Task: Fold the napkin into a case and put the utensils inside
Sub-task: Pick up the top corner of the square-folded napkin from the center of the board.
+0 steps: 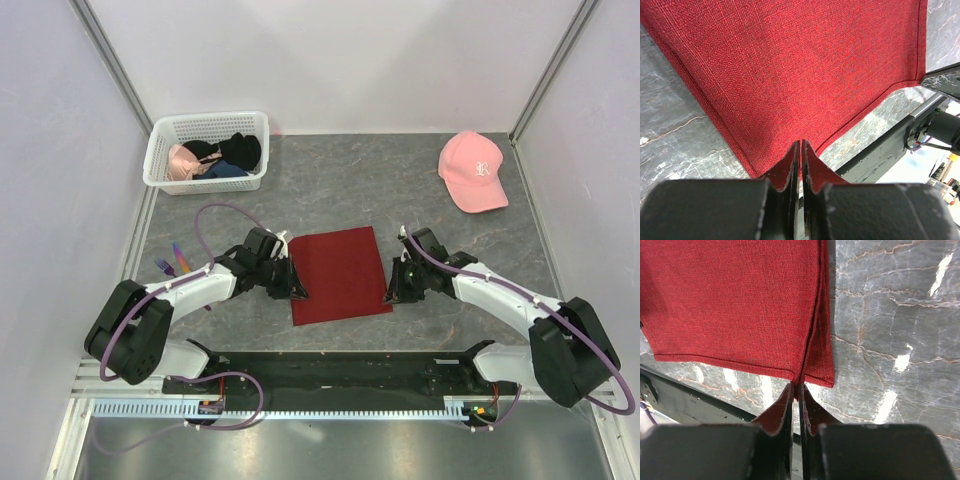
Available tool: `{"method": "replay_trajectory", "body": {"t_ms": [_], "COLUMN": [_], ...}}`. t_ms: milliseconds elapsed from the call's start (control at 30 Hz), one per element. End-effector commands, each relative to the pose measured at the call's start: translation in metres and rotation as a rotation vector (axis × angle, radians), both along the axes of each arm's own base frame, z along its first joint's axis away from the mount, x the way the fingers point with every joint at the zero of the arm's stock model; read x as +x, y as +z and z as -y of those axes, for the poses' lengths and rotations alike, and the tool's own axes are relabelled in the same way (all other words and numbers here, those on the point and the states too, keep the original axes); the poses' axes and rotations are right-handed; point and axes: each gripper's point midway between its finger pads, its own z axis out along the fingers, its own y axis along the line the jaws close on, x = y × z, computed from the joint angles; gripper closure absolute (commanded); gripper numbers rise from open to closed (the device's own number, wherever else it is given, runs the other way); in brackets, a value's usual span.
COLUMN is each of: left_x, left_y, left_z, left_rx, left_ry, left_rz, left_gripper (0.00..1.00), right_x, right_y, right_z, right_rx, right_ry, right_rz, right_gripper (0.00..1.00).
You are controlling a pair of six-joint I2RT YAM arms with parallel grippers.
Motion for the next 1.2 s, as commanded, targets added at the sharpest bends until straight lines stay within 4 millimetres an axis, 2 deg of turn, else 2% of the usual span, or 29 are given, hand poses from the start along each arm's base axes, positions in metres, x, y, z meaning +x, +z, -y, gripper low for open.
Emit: {"method": "replay_trajectory", "body": {"t_ms": [0, 33, 67, 100, 333, 367, 500, 733, 833, 1167], "left_x": [0.003, 0.003, 0.002, 0.002, 0.002, 0.002, 0.001, -0.002, -0.002, -0.006], "left_y": [0.007, 0.007, 0.007, 0.007, 0.005, 0.005, 0.004, 0.001, 0.001, -0.001], "left_z": [0.006, 0.005, 0.005, 0.005, 0.006, 0.006, 0.005, 0.005, 0.004, 0.005], "left_rx": [-0.036, -0.035, -0.034, -0.035, -0.04, -0.04, -0.039, -0.041, -0.042, -0.051], "left_ry": [-0.002, -0.001, 0.0, -0.003, -0.003, -0.003, -0.003, -0.005, -0.004, -0.007], "left_rz": [0.03, 0.029, 0.029, 0.03, 0.025, 0.025, 0.024, 0.014, 0.014, 0.003], "left_gripper": [0.91, 0.91, 0.91, 0.91, 0.91, 0.91, 0.91, 0.91, 0.91, 0.91], "right_x": [-0.001, -0.001, -0.003, -0.004, -0.006, -0.005, 0.0, 0.003, 0.009, 0.021], "right_y": [-0.001, -0.001, -0.003, -0.003, -0.007, -0.006, 0.002, -0.003, 0.001, -0.001], "right_z": [-0.005, -0.005, -0.004, -0.004, -0.005, -0.006, -0.01, -0.01, -0.013, -0.02], "right_rx": [0.026, 0.027, 0.025, 0.026, 0.038, 0.04, 0.06, 0.038, 0.042, 0.041], "right_ry": [-0.001, -0.002, -0.001, -0.004, -0.008, -0.009, -0.01, -0.002, 0.001, 0.017], "right_rz": [-0.006, -0.006, -0.011, -0.013, -0.019, -0.02, -0.003, -0.006, 0.011, 0.01], "right_gripper": [0.88, 0.83, 0.74, 0.72, 0.76, 0.8, 0.8, 0.73, 0.71, 0.69]}}
